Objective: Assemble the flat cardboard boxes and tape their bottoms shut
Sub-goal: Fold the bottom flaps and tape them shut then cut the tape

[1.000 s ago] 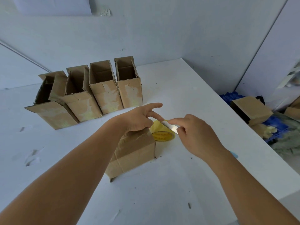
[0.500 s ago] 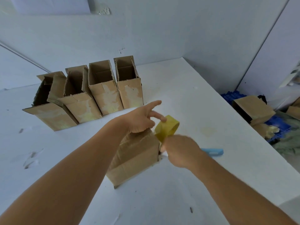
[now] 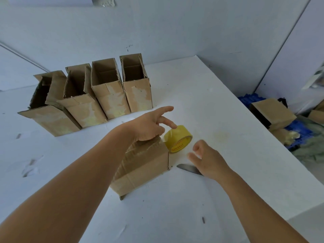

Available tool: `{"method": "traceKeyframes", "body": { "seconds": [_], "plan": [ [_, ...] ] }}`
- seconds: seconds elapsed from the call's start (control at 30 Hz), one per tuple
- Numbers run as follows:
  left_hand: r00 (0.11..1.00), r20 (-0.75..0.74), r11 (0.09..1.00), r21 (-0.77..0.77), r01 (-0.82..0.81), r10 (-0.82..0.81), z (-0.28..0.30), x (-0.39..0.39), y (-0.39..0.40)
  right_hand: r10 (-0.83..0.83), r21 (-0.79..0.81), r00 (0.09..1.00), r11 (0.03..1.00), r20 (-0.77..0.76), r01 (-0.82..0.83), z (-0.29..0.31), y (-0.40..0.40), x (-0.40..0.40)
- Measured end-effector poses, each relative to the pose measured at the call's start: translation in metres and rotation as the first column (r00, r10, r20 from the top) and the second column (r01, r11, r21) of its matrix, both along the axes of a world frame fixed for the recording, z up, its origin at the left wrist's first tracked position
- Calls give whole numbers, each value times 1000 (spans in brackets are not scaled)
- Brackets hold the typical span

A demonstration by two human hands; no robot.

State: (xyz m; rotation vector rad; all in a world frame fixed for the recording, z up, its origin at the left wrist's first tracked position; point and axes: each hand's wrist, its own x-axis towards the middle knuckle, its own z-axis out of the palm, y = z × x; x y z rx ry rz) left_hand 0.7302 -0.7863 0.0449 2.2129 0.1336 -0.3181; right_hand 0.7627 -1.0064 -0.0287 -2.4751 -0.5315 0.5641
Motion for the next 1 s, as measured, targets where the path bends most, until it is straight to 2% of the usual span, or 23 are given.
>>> {"method": "traceKeyframes", "body": {
  "seconds": [0.07,0.13,0.23,0.33,0.47,0.57,0.67,0.77,0.9,1.0],
  "plan": [
    [1000,3,1000,5,0,0,0,0,0,-154,342,969,915,-192,213,11,11,-7],
    [1000,4,1000,10,0,0,0,-1,-1,-167,525,919,778,-357,345,14,27,-12],
    [1000,11,1000,15,-2,2,1,-2,-3,-174,636,843,583,-509,505,8,48,-15],
    [1000,2,1000,16,-12,12,2,-2,-5,-231,684,834,485,-500,545,3,61,-14],
    [1000,-7,1000,3,-19,19,3,-3,-7,-346,684,848,502,-402,530,1,61,-9],
    [1000,-5,1000,-4,-17,17,2,-3,-6,-310,677,873,550,-377,488,2,54,-6],
    [1000,-1,1000,-13,-18,18,3,-2,-7,-269,682,870,542,-414,492,4,49,-4],
    [1000,-8,1000,-18,-23,23,3,-3,-8,-318,666,858,542,-403,513,7,46,0],
    [1000,-10,999,-39,-24,24,4,-4,-10,-352,644,874,592,-334,484,10,42,6],
    [1000,-12,1000,7,-7,7,3,-6,-12,-406,637,859,582,-311,505,10,40,16]
  ]
}}
